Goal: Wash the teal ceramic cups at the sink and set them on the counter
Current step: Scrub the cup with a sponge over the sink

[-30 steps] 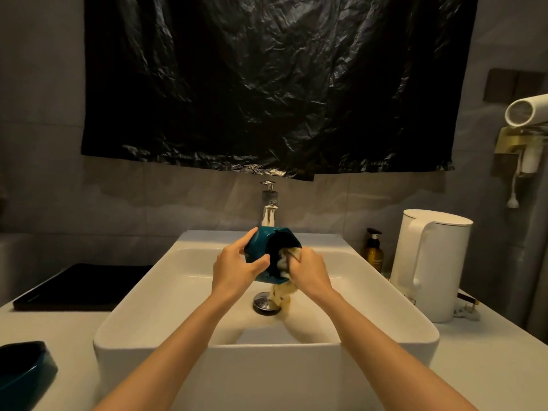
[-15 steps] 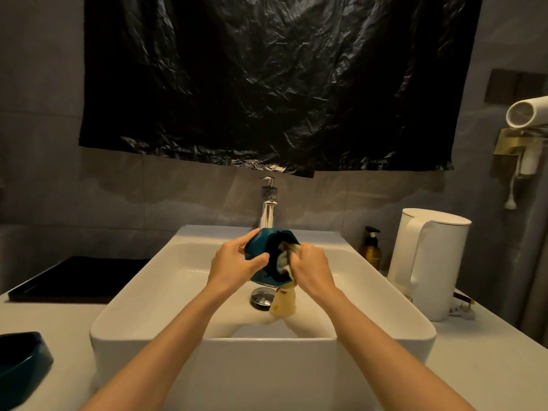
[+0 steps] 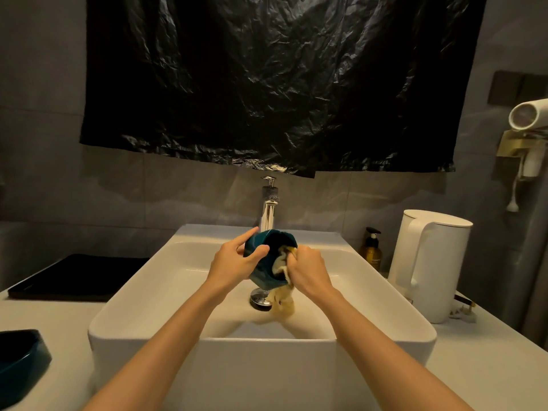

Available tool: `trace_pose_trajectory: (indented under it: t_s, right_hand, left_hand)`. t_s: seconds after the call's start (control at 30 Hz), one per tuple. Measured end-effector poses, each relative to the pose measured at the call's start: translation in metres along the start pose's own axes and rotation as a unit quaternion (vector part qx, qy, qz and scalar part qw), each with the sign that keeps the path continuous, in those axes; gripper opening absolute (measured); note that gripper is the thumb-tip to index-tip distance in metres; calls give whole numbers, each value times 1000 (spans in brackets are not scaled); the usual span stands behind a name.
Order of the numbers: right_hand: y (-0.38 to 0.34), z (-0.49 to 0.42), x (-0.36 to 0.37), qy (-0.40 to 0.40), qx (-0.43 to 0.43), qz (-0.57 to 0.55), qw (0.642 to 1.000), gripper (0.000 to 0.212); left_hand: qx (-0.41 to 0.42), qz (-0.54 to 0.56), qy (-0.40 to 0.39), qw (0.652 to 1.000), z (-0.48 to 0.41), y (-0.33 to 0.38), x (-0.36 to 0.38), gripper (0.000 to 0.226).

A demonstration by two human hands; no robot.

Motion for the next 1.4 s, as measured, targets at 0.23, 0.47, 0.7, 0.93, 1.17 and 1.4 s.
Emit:
trace_pose_trajectory:
  t_s: [0.23, 0.47, 0.7, 0.93, 1.17, 1.4]
  right_hand:
    - [-8, 4, 9, -155, 102, -250, 950, 11]
    - [14, -8, 9, -13, 111, -96, 989, 16]
    - [7, -3, 14, -125, 87, -129, 980, 14]
    - [11, 1, 4, -57, 73, -53, 994, 24]
    - [9, -2, 12, -128, 92, -159, 975, 18]
    - [6, 0, 1, -39, -27, 19, 999, 24]
  left_hand:
    - [19, 13, 19, 1000, 1, -2, 1, 63]
    - [8, 20, -13, 1000, 1, -2, 7, 63]
    - [-14, 21, -15, 1000, -2, -9, -2, 59]
    - [-45, 26, -40, 998, -2, -8, 5, 53]
    - [-22, 0, -44, 999, 2, -9, -1, 55]
    - [-37, 18, -60, 997, 4, -4, 2, 48]
Point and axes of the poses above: each hand's wrist, its own z-axis away from the middle knuckle, its own x-axis out of the palm, y = z × x, the point moved 3 cm from there along -z, towards the middle knuckle, and after that the axes turned 6 degrees about -x, right-handed, at the moved point
